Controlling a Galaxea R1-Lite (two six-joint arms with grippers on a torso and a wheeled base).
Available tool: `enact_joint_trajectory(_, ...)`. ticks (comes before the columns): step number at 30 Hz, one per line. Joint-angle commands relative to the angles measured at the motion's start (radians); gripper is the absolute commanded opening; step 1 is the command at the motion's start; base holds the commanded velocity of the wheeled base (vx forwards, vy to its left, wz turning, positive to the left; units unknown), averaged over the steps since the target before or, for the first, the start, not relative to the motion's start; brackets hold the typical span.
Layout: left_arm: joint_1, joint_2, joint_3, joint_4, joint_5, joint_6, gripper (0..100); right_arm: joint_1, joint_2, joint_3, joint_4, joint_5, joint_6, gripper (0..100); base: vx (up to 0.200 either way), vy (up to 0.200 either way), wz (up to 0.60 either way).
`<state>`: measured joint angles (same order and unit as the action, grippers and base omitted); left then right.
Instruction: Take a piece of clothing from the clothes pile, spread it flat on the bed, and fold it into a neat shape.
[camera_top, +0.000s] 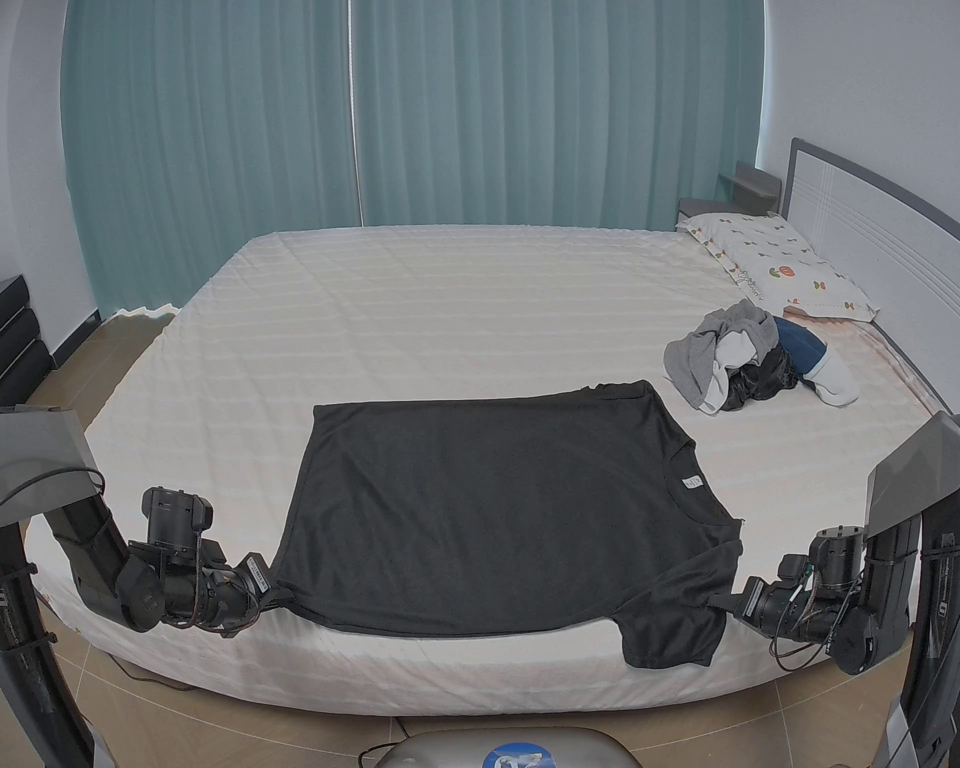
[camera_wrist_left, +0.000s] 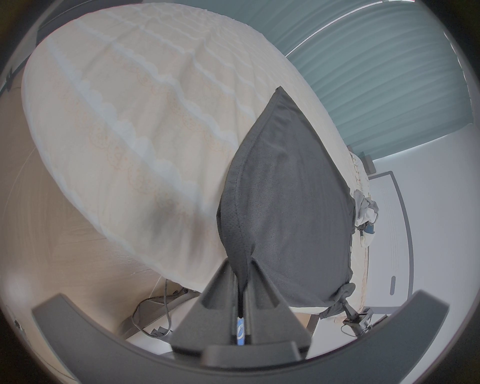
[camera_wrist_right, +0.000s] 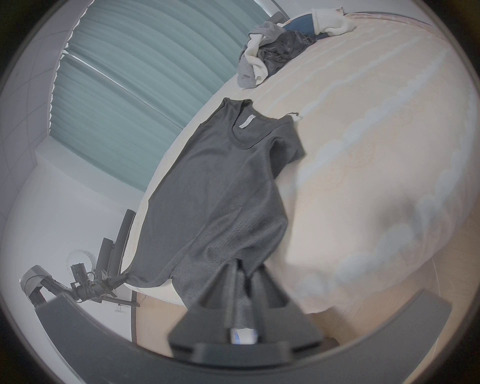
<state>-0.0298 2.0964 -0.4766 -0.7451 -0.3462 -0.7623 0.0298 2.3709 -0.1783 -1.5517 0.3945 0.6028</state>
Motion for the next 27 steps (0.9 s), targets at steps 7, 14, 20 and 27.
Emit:
enact_joint_trajectory(7, 0.03, -0.044, 0.036, -0.036, 0.023, -0.011, 0, -0.027, -0.068, 0.086, -0.013, 0.058, -0.04, 0, 0.0, 0.0, 0.0)
enact_joint_trajectory(14, 0.03, -0.072, 0.073, -0.079, 0.05, -0.005, 0, -0.065, -0.117, 0.134, -0.011, 0.103, -0.092, 0, 0.0, 0.0, 0.0)
enact_joint_trajectory(20, 0.028, -0.076, 0.136, -0.108, 0.072, 0.097, 0, -0.07, -0.122, 0.178, -0.004, 0.126, -0.207, 0, 0.0, 0.0, 0.0)
enact_joint_trajectory(27, 0.031, -0.081, 0.182, -0.122, 0.09, 0.204, 0, -0.082, -0.2, 0.178, 0.094, 0.124, -0.232, 0, 0.0, 0.0, 0.0)
